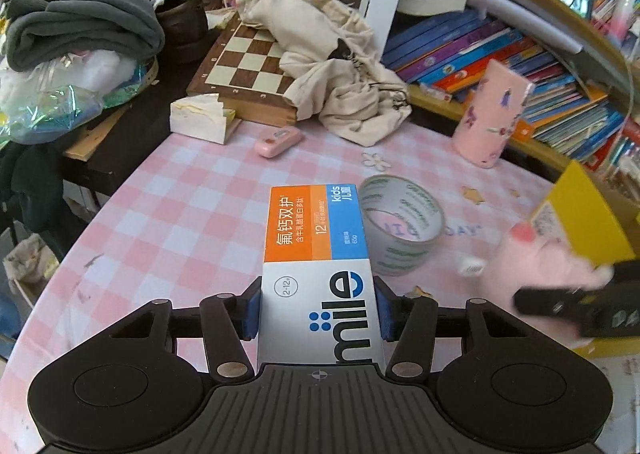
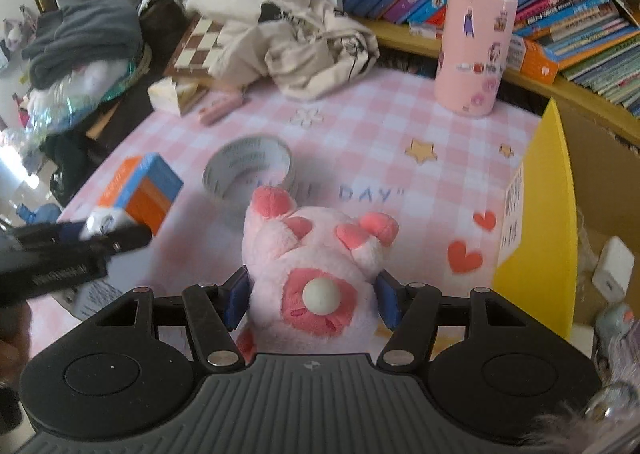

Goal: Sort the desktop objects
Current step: 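Carry the plush pig and usmile box over the yellow box with both grippers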

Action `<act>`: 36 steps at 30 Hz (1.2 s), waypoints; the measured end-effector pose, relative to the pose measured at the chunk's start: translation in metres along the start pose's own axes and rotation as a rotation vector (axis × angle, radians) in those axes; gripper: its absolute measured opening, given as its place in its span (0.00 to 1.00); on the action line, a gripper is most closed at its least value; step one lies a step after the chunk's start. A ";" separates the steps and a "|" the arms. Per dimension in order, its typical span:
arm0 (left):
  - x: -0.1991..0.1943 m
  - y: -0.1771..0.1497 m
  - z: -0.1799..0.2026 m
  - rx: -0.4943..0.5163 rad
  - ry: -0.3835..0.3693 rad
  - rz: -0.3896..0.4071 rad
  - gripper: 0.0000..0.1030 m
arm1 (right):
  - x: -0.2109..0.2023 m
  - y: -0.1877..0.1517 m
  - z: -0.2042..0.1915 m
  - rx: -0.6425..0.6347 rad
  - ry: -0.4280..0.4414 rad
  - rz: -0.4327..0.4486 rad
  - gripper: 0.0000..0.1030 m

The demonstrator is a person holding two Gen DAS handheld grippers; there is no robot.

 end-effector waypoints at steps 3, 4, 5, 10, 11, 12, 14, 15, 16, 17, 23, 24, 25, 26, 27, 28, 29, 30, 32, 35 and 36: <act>-0.010 -0.004 0.000 0.000 -0.017 -0.002 0.50 | -0.001 -0.013 -0.004 0.004 0.000 -0.017 0.58; -0.013 -0.005 0.000 0.001 -0.021 -0.001 0.50 | -0.001 -0.017 -0.006 0.004 -0.001 -0.023 0.58; -0.016 -0.006 -0.001 0.002 -0.026 0.000 0.50 | -0.002 -0.020 -0.008 0.002 -0.001 -0.028 0.58; -0.031 -0.010 -0.006 -0.006 -0.050 0.010 0.50 | -0.005 -0.036 -0.017 -0.004 -0.002 -0.045 0.58; -0.033 -0.011 -0.007 -0.007 -0.054 0.011 0.50 | -0.006 -0.039 -0.019 0.002 -0.003 -0.044 0.58; -0.036 -0.012 -0.008 -0.007 -0.057 0.013 0.50 | -0.007 -0.041 -0.020 0.008 -0.004 -0.042 0.58; -0.039 -0.015 -0.009 -0.008 -0.066 0.009 0.50 | -0.009 -0.046 -0.023 0.021 -0.007 -0.039 0.58; -0.041 -0.016 -0.010 -0.009 -0.070 0.008 0.50 | -0.010 -0.049 -0.024 0.027 -0.008 -0.037 0.58; -0.043 -0.018 -0.011 -0.009 -0.075 0.006 0.50 | -0.012 -0.051 -0.026 0.033 -0.009 -0.036 0.58; -0.045 -0.019 -0.011 -0.007 -0.079 0.007 0.50 | -0.013 -0.054 -0.027 0.040 -0.010 -0.034 0.58; -0.057 -0.023 -0.013 0.012 -0.094 0.022 0.50 | -0.019 -0.066 -0.034 0.069 -0.021 -0.023 0.58; -0.058 -0.024 -0.014 0.014 -0.094 0.024 0.50 | -0.020 -0.068 -0.036 0.072 -0.023 -0.021 0.58; -0.060 -0.025 -0.014 0.014 -0.096 0.026 0.50 | -0.021 -0.070 -0.037 0.075 -0.026 -0.020 0.58; -0.061 -0.025 -0.015 0.015 -0.097 0.029 0.50 | -0.021 -0.072 -0.038 0.078 -0.029 -0.019 0.58; -0.063 -0.027 -0.016 0.014 -0.100 0.030 0.50 | -0.022 -0.074 -0.039 0.080 -0.032 -0.018 0.58; -0.064 -0.028 -0.017 0.014 -0.102 0.032 0.50 | -0.024 -0.075 -0.040 0.082 -0.034 -0.017 0.58; -0.066 -0.029 -0.017 0.015 -0.107 0.033 0.50 | -0.025 -0.077 -0.041 0.083 -0.037 -0.014 0.58; -0.067 -0.030 -0.018 0.017 -0.112 0.034 0.50 | -0.026 -0.078 -0.043 0.084 -0.039 -0.012 0.58; -0.071 -0.033 -0.018 0.021 -0.121 0.038 0.50 | -0.030 -0.081 -0.046 0.088 -0.043 -0.006 0.58; -0.077 -0.037 -0.018 0.028 -0.137 0.043 0.50 | -0.034 -0.086 -0.049 0.098 -0.049 0.001 0.59; -0.079 -0.039 -0.018 0.031 -0.143 0.044 0.50 | -0.036 -0.087 -0.051 0.102 -0.053 0.003 0.59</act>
Point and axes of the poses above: each gripper's, at about its wrist camera, not at the fingertips, and x roughly the way its jaws point, z to its right, y to its top, the point moved 4 cm from there along x, roughly the way its jaws point, and after that the axes turned 11 degrees about y, right-handed, at the moved point
